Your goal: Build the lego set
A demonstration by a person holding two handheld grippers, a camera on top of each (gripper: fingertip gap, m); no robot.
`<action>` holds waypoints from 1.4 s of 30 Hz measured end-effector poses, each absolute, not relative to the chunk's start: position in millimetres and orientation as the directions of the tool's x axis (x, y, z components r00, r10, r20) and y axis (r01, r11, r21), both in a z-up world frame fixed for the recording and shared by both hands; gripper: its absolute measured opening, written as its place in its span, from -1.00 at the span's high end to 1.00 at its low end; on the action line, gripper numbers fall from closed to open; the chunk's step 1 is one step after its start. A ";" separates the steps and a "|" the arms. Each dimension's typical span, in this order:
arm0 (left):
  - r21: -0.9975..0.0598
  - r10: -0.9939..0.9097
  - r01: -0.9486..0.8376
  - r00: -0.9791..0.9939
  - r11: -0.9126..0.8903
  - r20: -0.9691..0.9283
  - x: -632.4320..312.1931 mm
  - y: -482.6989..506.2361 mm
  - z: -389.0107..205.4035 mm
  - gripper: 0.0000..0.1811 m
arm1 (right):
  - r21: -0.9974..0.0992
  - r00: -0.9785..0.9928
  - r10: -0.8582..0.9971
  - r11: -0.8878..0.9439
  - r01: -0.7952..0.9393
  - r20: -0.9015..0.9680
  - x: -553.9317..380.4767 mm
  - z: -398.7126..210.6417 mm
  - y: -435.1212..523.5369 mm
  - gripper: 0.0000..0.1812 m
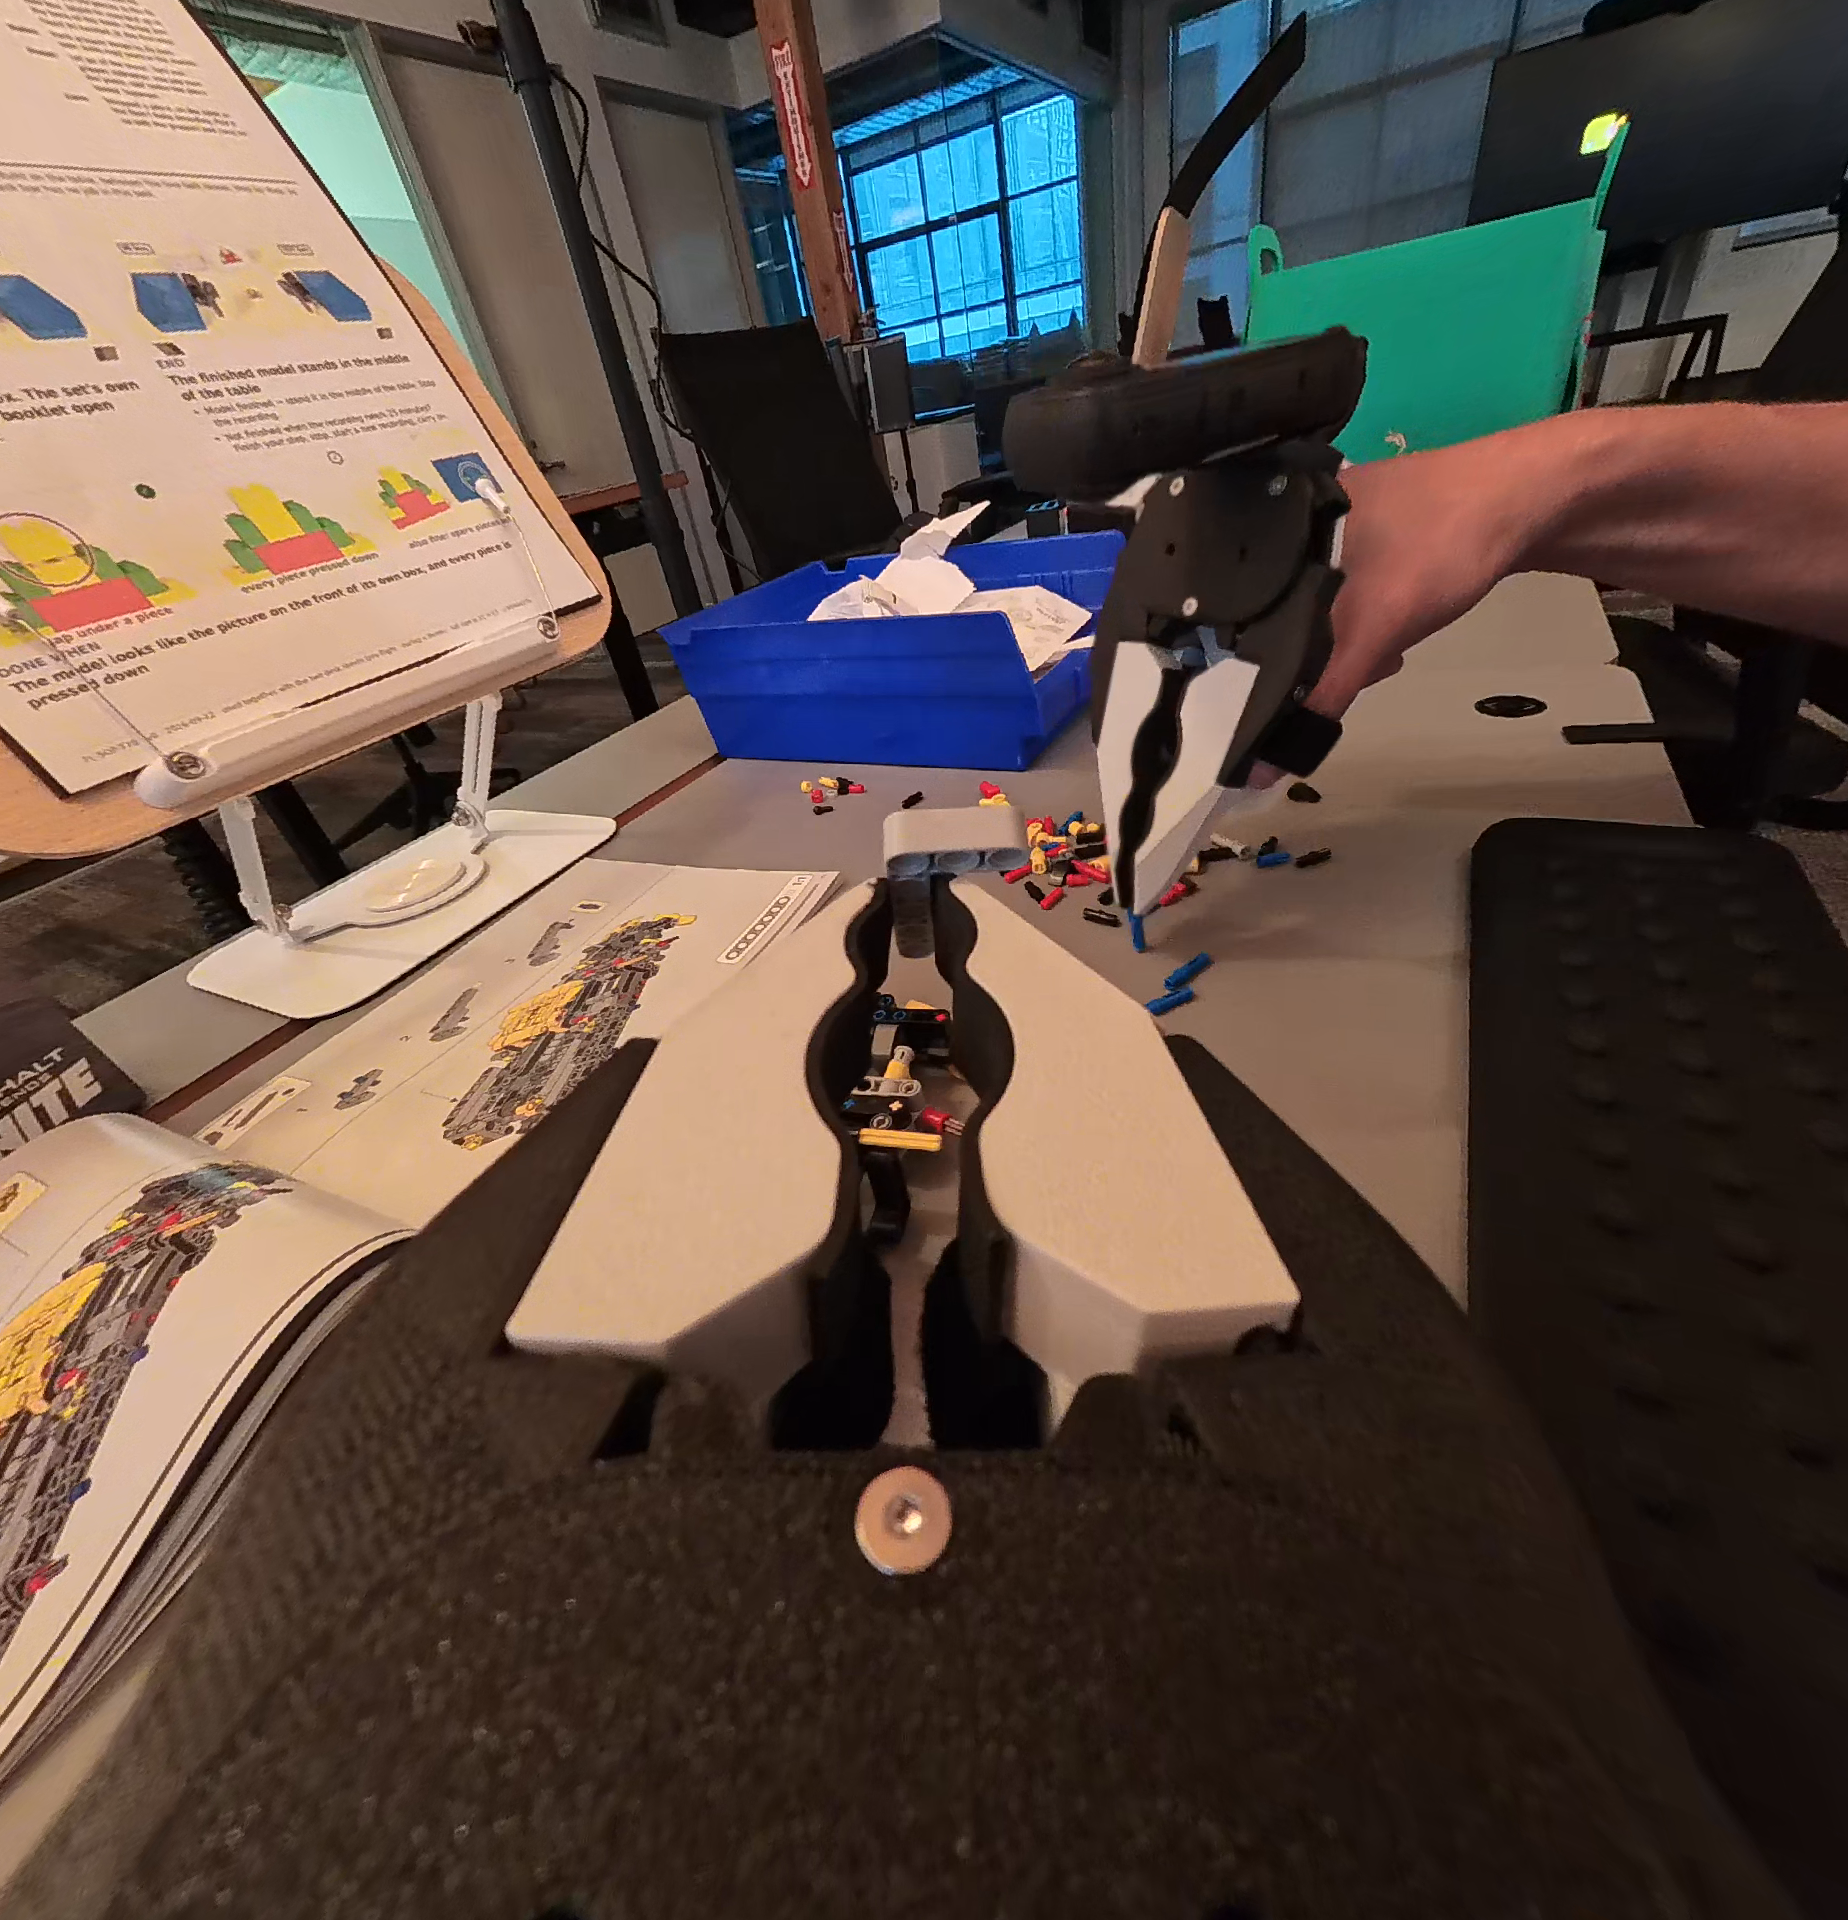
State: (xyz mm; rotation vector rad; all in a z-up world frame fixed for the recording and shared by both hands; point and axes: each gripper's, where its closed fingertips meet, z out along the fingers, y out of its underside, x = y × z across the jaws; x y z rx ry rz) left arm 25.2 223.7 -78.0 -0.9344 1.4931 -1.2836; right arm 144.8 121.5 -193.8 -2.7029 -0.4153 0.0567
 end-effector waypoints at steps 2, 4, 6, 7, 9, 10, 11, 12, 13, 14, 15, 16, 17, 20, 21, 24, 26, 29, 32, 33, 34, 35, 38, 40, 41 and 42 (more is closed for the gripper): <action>-0.985 -0.945 0.024 -0.280 0.171 -0.171 25.1 223.4 -77.8 0.92 | -0.401 0.955 0.298 -0.874 0.276 0.007 142.4 -195.6 120.6 0.96; -0.985 -0.945 0.030 -0.277 0.173 -0.174 24.7 223.8 -76.6 0.92 | -0.402 0.956 0.294 -0.875 0.271 0.004 142.6 -195.6 120.0 0.96; -0.985 -0.946 0.033 -0.278 0.167 -0.170 24.6 223.9 -75.8 0.92 | -0.400 0.956 0.294 -0.875 0.272 0.008 143.2 -195.5 119.5 0.96; -0.985 -0.946 0.034 -0.278 0.166 -0.169 24.4 224.0 -75.5 0.92 | -0.401 0.955 0.296 -0.874 0.273 0.007 142.5 -195.5 119.5 0.96; -0.985 -0.945 0.036 -0.278 0.166 -0.170 24.3 223.9 -75.1 0.92 | -0.401 0.954 0.299 -0.873 0.277 0.008 141.6 -195.6 119.6 0.95; -0.985 -0.945 0.037 -0.279 0.166 -0.170 24.3 223.6 -75.1 0.92 | -0.398 0.954 0.299 -0.874 0.279 0.012 141.9 -195.9 119.4 0.95; -0.985 -0.945 0.036 -0.280 0.166 -0.169 24.3 223.5 -75.4 0.92 | -0.393 0.954 0.301 -0.875 0.282 0.016 142.1 -196.6 119.1 0.93; -0.985 -0.945 0.035 -0.280 0.166 -0.170 24.3 223.5 -75.4 0.92 | -0.388 0.952 0.304 -0.876 0.286 0.014 141.7 -197.8 118.4 0.92; -0.985 -0.945 0.036 -0.279 0.167 -0.171 24.4 223.6 -75.2 0.92 | -0.381 0.952 0.307 -0.879 0.288 0.012 141.3 -199.0 117.7 0.89; -0.985 -0.945 0.037 -0.279 0.167 -0.171 24.3 223.6 -75.2 0.92 | -0.377 0.952 0.305 -0.880 0.288 0.016 141.7 -200.1 117.4 0.88; -0.985 -0.945 0.036 -0.280 0.166 -0.170 24.3 223.5 -75.4 0.92 | -0.373 0.952 0.304 -0.882 0.288 0.017 142.0 -201.1 117.0 0.87; -0.986 -0.945 0.036 -0.280 0.166 -0.169 24.3 223.4 -75.5 0.92 | -0.369 0.953 0.304 -0.884 0.288 0.017 142.0 -202.0 116.3 0.84; -0.985 -0.945 0.037 -0.280 0.166 -0.170 24.2 223.4 -75.2 0.92 | -0.366 0.953 0.303 -0.885 0.288 0.017 142.1 -202.5 115.9 0.83; -0.986 -0.945 0.037 -0.281 0.166 -0.169 24.2 223.2 -75.2 0.92 | -0.354 0.950 0.311 -0.886 0.300 0.026 143.5 -202.7 114.2 0.83; -0.985 -0.944 0.037 -0.282 0.166 -0.170 24.2 222.9 -75.2 0.92 | -0.350 0.949 0.315 -0.885 0.306 0.033 144.6 -202.7 114.1 0.83; -0.985 -0.943 0.035 -0.285 0.168 -0.171 24.2 222.4 -75.9 0.92 | -0.340 0.945 0.326 -0.885 0.319 0.037 145.4 -202.4 114.8 0.84; -0.985 -0.943 0.036 -0.285 0.169 -0.172 24.1 222.3 -75.7 0.92 | -0.330 0.943 0.331 -0.888 0.322 0.031 145.5 -202.9 114.9 0.84; -0.985 -0.943 0.034 -0.287 0.169 -0.172 24.1 222.2 -76.1 0.92 | -0.307 0.940 0.341 -0.892 0.333 0.028 145.8 -205.0 114.1 0.87; -0.985 -0.942 0.033 -0.288 0.171 -0.173 24.0 221.7 -76.4 0.92 | -0.312 0.936 0.351 -0.886 0.343 0.033 145.1 -205.9 116.8 0.89; -0.985 -0.941 0.033 -0.289 0.171 -0.174 24.1 221.4 -76.5 0.92 | -0.318 0.935 0.354 -0.884 0.342 0.022 143.0 -206.5 117.2 0.94; -0.985 -0.941 0.032 -0.290 0.172 -0.174 24.2 221.2 -76.8 0.92 | -0.317 0.935 0.353 -0.886 0.339 0.014 141.8 -207.7 117.2 0.95; -0.984 -0.941 0.031 -0.290 0.173 -0.174 24.1 221.1 -76.9 0.92 | -0.315 0.937 0.349 -0.887 0.337 0.018 142.5 -208.4 117.5 0.95; -0.985 -0.942 0.031 -0.288 0.172 -0.173 24.1 222.0 -76.8 0.92 | -0.313 0.945 0.327 -0.897 0.311 0.000 141.9 -207.7 115.7 0.95; -0.985 -0.943 0.033 -0.286 0.169 -0.171 24.0 222.5 -76.2 0.92 | -0.345 0.947 0.321 -0.887 0.307 0.018 142.3 -202.7 118.8 0.95; -0.985 -0.943 0.035 -0.285 0.169 -0.172 23.8 222.7 -75.8 0.92 | -0.359 0.948 0.319 -0.882 0.304 0.017 140.9 -199.4 120.0 0.95; -0.985 -0.943 0.037 -0.285 0.168 -0.171 23.7 222.8 -75.4 0.92 | -0.379 0.948 0.317 -0.874 0.304 0.027 139.9 -194.5 122.2 0.95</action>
